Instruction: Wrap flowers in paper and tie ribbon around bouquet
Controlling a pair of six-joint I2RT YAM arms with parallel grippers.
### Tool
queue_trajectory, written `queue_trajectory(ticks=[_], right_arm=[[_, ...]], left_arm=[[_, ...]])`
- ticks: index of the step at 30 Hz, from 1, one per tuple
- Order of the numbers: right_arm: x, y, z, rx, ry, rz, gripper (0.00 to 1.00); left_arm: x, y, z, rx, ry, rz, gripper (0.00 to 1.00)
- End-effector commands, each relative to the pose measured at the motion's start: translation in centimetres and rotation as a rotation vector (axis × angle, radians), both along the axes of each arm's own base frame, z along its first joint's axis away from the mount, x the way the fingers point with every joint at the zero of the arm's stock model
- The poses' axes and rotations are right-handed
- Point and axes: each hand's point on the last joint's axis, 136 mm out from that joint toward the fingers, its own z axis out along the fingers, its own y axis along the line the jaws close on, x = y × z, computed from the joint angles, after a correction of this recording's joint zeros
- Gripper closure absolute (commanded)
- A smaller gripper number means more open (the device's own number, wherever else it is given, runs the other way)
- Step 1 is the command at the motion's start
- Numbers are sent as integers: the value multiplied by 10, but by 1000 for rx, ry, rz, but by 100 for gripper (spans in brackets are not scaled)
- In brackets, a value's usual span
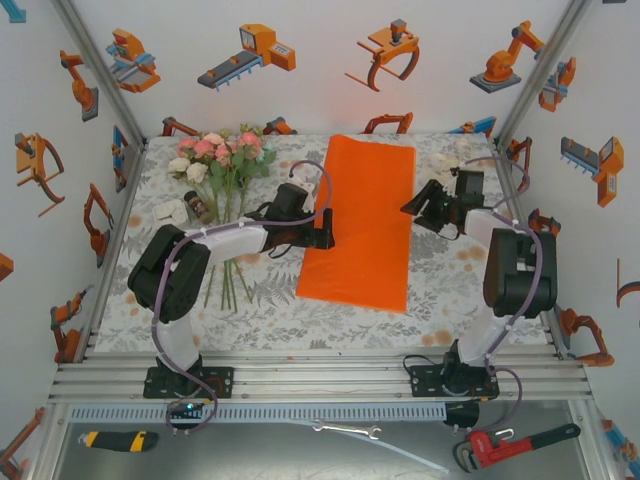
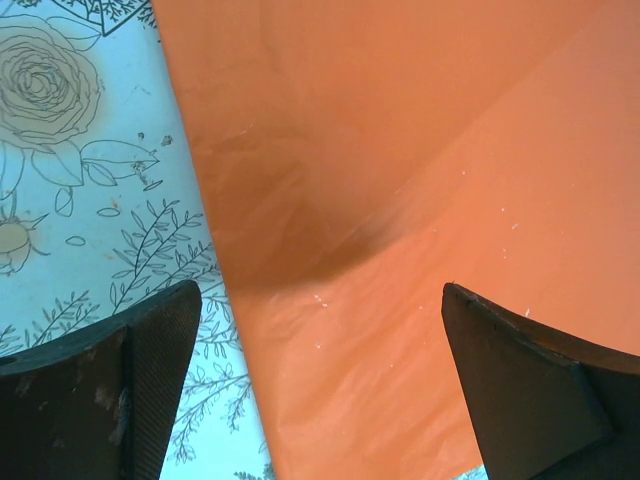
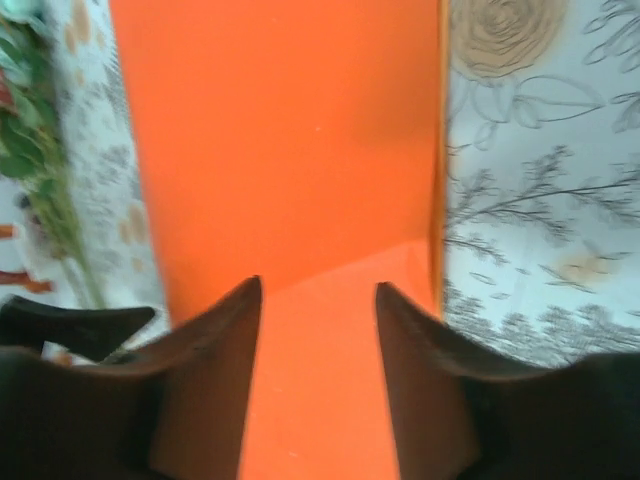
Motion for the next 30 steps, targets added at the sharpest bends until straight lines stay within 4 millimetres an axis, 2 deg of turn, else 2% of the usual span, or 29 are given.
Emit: queue_trajectory(ticks=[1, 6, 11, 15, 20, 23, 30], right_arm=[[-2, -19, -10, -44, 53, -13, 38], [9, -11, -18, 25, 48, 33, 43], [17, -2, -31, 108, 50, 48, 65], [18, -4, -41, 111, 57, 31, 61], [17, -4, -45, 110, 55, 31, 62], [18, -4, -45, 108, 49, 32, 62], [20, 8, -36, 187, 8, 77, 69]], left_arm=[[-3, 3, 2, 24, -6, 1, 2], [-2, -1, -10, 33, 19, -8, 2], [-3, -2, -22, 34, 43, -13, 2], [-5, -1, -27, 40, 53, -11, 2], [-5, -2, -30, 43, 56, -14, 2], [-4, -3, -32, 43, 58, -16, 2], [-3, -6, -38, 38, 71, -20, 2]])
